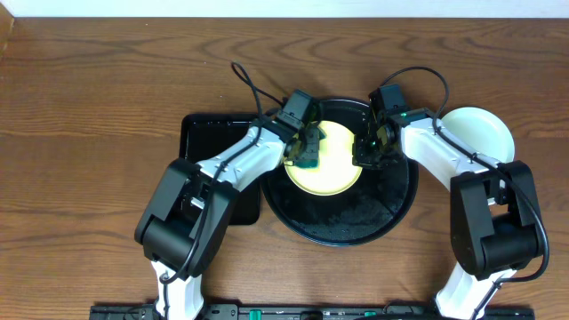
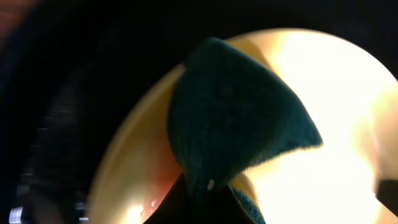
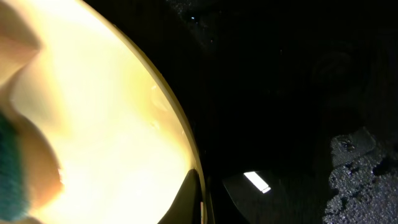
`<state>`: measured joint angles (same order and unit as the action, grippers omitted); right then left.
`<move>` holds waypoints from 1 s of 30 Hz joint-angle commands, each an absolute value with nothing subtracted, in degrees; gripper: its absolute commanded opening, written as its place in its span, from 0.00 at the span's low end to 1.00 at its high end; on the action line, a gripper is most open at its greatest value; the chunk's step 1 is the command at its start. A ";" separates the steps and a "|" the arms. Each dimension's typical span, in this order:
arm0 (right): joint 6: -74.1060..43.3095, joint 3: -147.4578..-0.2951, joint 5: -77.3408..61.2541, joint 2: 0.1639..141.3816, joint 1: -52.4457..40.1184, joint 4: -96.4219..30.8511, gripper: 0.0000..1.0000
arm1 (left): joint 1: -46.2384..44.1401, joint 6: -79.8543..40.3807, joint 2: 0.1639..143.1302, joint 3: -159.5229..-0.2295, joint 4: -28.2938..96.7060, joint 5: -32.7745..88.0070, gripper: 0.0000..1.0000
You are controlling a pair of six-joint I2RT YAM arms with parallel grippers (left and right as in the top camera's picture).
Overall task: Clean dirty plates on tray and stack at the side
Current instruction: 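Scrub the red stain on the yellow plate with the left-held sponge, then return the sponge to the small black tray with the left gripper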
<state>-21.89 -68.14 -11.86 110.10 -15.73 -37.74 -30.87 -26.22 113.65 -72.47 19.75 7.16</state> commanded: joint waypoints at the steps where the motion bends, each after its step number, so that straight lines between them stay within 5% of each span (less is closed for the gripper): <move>1: -21.82 -67.53 -9.06 111.66 -16.12 -38.33 0.01 | -28.58 -21.85 112.71 -72.14 20.47 -2.24 0.07; 13: -21.82 -67.53 -9.06 111.66 -16.12 -38.09 0.01 | -28.23 -21.23 92.25 -72.14 26.85 0.78 0.08; 17: -21.85 -67.53 -9.06 111.66 -16.19 -37.26 0.21 | -25.58 -21.17 88.33 -72.14 33.91 0.60 0.08; 19: -21.85 -67.53 -9.08 111.66 -16.25 -36.60 0.18 | -23.33 -20.99 88.12 -72.14 37.36 0.62 0.08; 22: -21.85 -67.53 -9.06 111.66 -16.53 -36.05 0.01 | -19.33 -20.91 88.75 -71.59 41.04 0.62 0.08; 30: -20.78 -67.66 -9.52 110.28 -16.69 -35.99 0.01 | -12.51 -16.05 91.77 -65.82 41.60 0.62 0.08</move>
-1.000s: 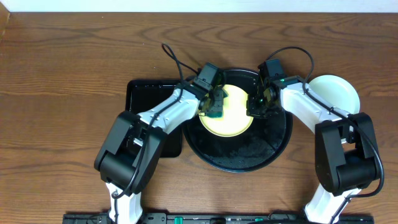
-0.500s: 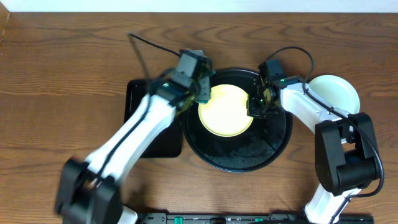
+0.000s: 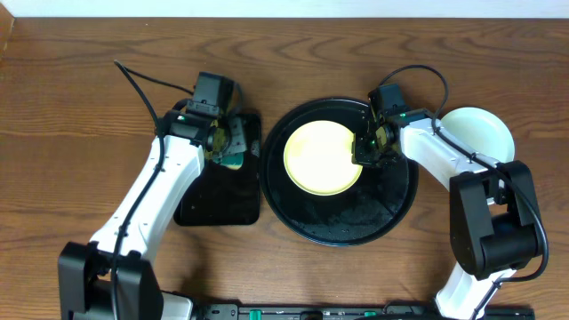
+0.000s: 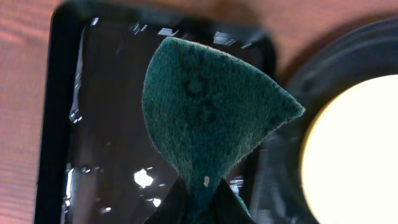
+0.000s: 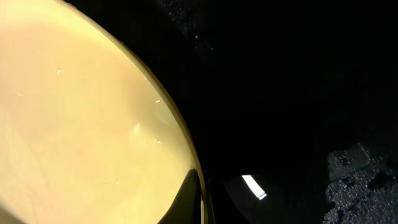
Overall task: Clean dirty plates on tray and stack at the side
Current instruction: 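Return the sponge to the small black tray with the left gripper, then lift the yellow plate with the right gripper and carry it right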
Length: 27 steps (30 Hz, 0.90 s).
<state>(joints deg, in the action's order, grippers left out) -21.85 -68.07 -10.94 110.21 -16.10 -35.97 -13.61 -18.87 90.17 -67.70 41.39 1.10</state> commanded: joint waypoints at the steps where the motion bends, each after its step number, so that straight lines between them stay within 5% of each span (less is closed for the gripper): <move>1: -20.49 -67.88 -9.23 109.30 -16.71 -36.62 0.01 | -11.92 -16.08 92.29 -64.90 41.54 0.62 0.08; 13: -14.63 -68.18 11.55 91.33 -19.79 -38.72 0.01 | -9.39 -16.08 98.61 -62.13 38.24 0.64 0.08; 27: -11.66 -68.18 45.98 88.27 -33.87 -39.81 0.01 | -9.39 -16.08 99.20 -62.13 36.99 0.64 0.08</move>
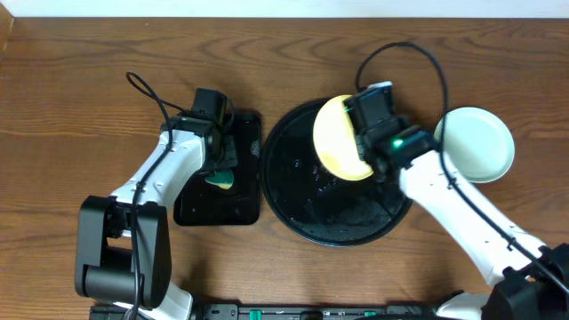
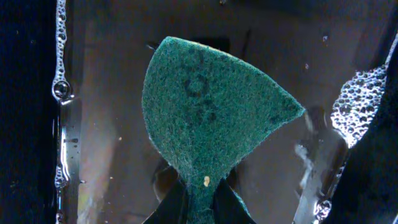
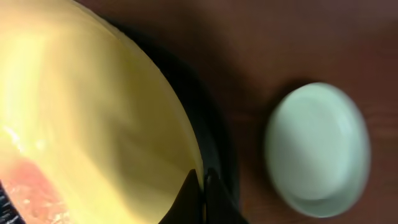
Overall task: Clean dirty plates on tray and stack at the side
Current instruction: 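Lift the yellow plate with the right gripper and carry it right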
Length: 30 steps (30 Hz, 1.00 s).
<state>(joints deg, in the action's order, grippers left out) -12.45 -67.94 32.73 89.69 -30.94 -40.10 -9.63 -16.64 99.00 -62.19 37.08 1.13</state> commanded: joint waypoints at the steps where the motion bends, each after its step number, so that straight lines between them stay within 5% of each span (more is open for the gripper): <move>1: -11.40 -68.18 48.71 88.27 -35.11 -39.72 0.01 | -9.39 -16.08 99.20 -62.13 36.97 0.62 0.08; 12: -9.08 -68.18 75.02 88.27 -46.48 -35.29 0.01 | -9.39 -16.10 99.20 -62.13 36.97 0.64 0.08; 30: -9.13 -68.18 76.29 88.27 -46.94 -34.85 0.01 | -9.39 -16.10 99.20 -62.13 36.95 0.64 0.08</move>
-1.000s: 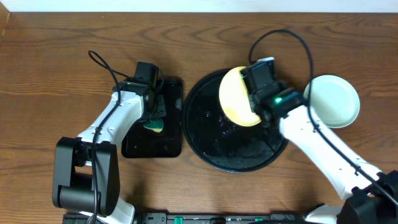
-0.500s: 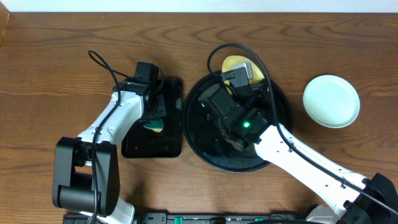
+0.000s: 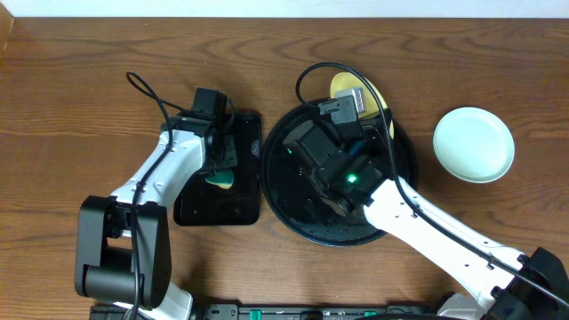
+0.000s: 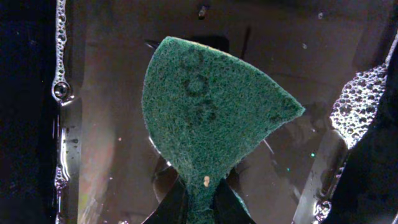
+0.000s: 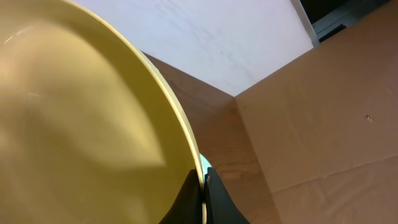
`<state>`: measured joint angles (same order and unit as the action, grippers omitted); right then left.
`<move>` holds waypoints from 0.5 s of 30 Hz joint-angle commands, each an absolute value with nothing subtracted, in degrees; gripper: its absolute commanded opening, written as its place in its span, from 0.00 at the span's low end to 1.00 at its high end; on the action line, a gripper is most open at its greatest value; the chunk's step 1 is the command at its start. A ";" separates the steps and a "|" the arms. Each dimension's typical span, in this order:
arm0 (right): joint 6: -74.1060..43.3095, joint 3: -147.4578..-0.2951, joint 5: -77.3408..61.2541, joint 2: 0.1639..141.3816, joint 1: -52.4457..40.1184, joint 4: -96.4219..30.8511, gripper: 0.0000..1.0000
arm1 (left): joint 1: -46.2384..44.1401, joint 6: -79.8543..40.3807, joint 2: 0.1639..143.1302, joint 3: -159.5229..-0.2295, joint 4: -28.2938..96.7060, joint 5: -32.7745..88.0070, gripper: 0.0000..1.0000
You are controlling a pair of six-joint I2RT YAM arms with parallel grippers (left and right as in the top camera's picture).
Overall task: Clean dirty plates on tray and stack at the side
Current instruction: 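Lift the yellow plate with the right gripper and carry it right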
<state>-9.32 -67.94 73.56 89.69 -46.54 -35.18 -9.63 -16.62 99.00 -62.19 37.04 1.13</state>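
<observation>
My right gripper [image 5: 200, 186] is shut on the rim of the yellow plate [image 5: 81, 124], which is lifted and tipped steeply above the round black tray [image 3: 391, 213]. From overhead only a sliver of the yellow plate [image 3: 356, 89] shows behind my right arm. My left gripper [image 4: 198, 198] is shut on the green sponge [image 4: 211, 112], held down in the wet rectangular black tray [image 3: 200, 209]; the sponge [image 3: 218, 180] shows beside my left wrist. A pale green plate [image 3: 474, 144] rests on the table at the right.
Soapy water and bubbles [image 4: 357, 99] lie in the rectangular tray. The round tray's floor holds wet specks [image 3: 347, 222]. Brown cardboard [image 5: 323, 112] and a white wall [image 5: 205, 37] appear behind the tilted plate. Wooden tabletop [image 3: 80, 107] surrounds both trays.
My right arm has swung up and over the round tray, turning the yellow plate far more steeply, so its camera looks toward the wall. The left gripper and sponge stayed in the rectangular tray.
First my left gripper pressed the sponge on the yellow plate in the round tray while my right gripper held its rim. Then the sponge was over the rectangular tray. Then it sat in the soapy water and the plate was lifted, now tipped steeply.
</observation>
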 commanded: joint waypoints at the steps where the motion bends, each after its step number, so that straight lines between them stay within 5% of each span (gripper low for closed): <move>1: -9.13 -68.18 76.29 88.27 -46.92 -34.70 0.01 | -9.39 -16.08 99.20 -62.13 36.95 0.64 0.08; 15: -27.24 -68.14 56.21 88.27 -35.46 -37.65 0.01 | -9.45 -13.96 101.38 -59.55 28.95 1.04 0.08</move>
